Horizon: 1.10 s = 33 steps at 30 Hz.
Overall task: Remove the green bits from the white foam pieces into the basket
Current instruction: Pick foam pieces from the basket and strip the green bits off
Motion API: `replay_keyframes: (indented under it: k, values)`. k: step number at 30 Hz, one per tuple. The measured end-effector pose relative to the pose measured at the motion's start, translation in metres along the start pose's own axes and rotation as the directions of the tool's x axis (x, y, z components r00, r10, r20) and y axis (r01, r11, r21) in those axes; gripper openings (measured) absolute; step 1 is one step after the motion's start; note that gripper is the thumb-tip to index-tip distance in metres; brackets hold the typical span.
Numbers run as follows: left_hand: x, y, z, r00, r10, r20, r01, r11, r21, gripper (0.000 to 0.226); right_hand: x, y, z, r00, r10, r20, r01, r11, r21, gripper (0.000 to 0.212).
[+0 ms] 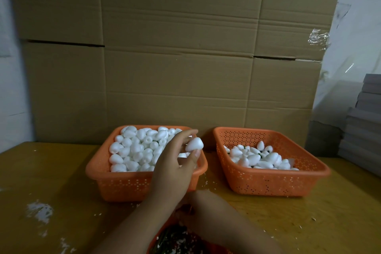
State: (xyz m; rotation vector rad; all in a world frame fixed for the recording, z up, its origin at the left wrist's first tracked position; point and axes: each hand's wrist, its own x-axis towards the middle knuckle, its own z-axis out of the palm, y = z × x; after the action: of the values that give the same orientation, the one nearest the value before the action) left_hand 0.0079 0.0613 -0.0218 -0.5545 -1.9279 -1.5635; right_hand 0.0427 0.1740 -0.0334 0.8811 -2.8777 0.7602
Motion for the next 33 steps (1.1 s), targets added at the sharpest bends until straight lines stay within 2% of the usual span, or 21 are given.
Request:
replay_keyframes:
  k: [3, 6, 9, 11, 17, 21, 23, 33]
  values:
    - [0.0, 0.0026, -0.0006, 1.0, 0.011, -0.011, -0.011, 1.0, 0.014, 0.017, 0.0, -0.0005, 0.0002, 1.0, -0.009, -0.003, 0.009, 1.0, -0.001, 0.028]
    - [-0.0006, 0.0019, -0.0007, 1.0, -0.017, -0.003, 0.017, 1.0, -0.006, 0.013, -0.0003, -0.0004, 0.0008, 1.0, -0.007, -0.008, 0.007, 1.0, 0.003, 0.026]
    - [-0.0009, -0.0009, 0.0006, 0.998, -0.057, 0.008, 0.058, 0.998, -0.036, 0.033, -0.0002, 0.0004, 0.0015, 1.0, -0.013, -0.017, 0.013, 1.0, -0.003, 0.026]
    - [0.0, -0.0025, 0.0008, 0.999, -0.054, 0.007, 0.054, 0.998, -0.041, 0.037, -0.0007, 0.0003, 0.0017, 1.0, -0.013, -0.014, 0.013, 1.0, -0.007, 0.026]
    - [-0.001, 0.0019, -0.0015, 0.997, 0.074, 0.018, -0.075, 0.992, 0.106, 0.021, -0.0011, 0.0013, 0.002, 1.0, -0.019, -0.021, 0.019, 1.0, -0.01, 0.027]
    - [0.0008, -0.0002, -0.0009, 0.983, 0.177, -0.056, -0.158, 0.956, 0.248, 0.018, -0.0002, 0.0025, 0.0027, 0.999, -0.025, -0.037, 0.024, 1.0, -0.016, 0.028]
    - [0.0004, -0.0015, -0.0018, 0.982, 0.161, -0.094, -0.133, 0.957, 0.256, 0.017, 0.0004, 0.0027, 0.0027, 0.999, -0.025, -0.033, 0.024, 1.0, -0.019, 0.028]
    - [-0.0024, -0.0071, 0.0004, 0.994, 0.042, -0.1, -0.027, 0.989, 0.148, 0.03, -0.0001, 0.001, 0.0019, 1.0, -0.017, -0.017, 0.016, 1.0, -0.02, 0.028]
